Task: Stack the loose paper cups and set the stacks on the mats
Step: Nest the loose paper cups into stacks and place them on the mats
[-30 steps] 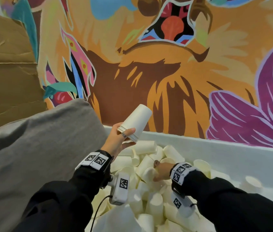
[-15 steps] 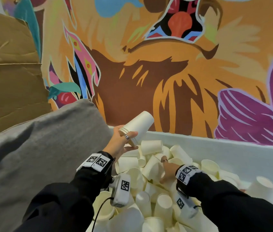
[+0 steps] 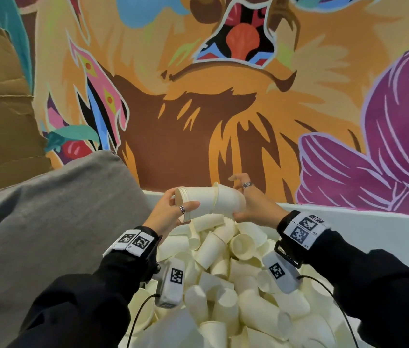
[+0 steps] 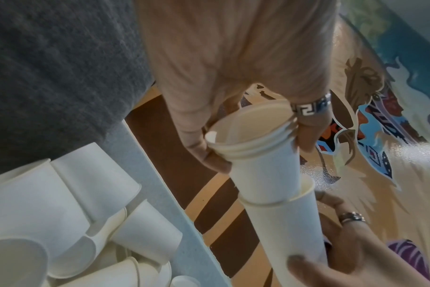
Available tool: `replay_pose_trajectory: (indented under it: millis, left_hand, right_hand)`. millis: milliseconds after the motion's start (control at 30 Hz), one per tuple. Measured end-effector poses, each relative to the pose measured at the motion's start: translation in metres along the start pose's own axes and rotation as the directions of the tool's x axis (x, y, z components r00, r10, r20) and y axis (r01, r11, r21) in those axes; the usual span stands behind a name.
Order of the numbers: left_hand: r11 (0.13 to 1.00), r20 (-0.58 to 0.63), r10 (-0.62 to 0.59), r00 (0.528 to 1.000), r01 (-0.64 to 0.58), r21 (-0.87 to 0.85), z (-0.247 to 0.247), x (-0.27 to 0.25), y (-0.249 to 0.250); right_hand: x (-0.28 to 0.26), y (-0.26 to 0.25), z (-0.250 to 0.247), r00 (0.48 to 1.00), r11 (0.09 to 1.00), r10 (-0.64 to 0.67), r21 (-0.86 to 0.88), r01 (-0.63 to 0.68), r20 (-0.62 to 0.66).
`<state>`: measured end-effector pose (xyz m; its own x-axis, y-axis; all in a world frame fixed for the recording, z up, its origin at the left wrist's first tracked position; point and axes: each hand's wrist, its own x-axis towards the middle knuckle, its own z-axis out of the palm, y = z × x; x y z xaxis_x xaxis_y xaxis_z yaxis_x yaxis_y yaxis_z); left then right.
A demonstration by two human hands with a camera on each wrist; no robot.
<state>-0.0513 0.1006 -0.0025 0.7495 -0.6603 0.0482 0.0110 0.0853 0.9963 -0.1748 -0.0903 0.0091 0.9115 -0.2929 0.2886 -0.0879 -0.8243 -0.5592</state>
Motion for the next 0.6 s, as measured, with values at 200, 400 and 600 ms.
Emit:
replay_pose_trajectory:
  millis: [200, 400, 600]
  left_hand:
    - [0.999, 0.107, -0.032, 0.994, 0.029, 0.033, 0.01, -0.01, 0.003]
    - [0.999, 0.093, -0.045, 0.995, 0.044, 0.01, 0.006, -0.017, 0.002]
    - [0.998, -0.054, -0.007, 0.999, 0.004, -0.057, -0.007, -0.017, 0.0]
  right_hand:
    - [-0.015, -0.023, 0.004, 0.989, 0.988, -0.141, 0.077, 0.136, 0.054]
    - [-0.02, -0.026, 0.012, 0.997, 0.949, -0.077, 0.306, 0.071, 0.007]
    - [-0.027, 0.0, 0.037, 0.952, 0.921, 0.271, 0.249, -0.299, 0.141]
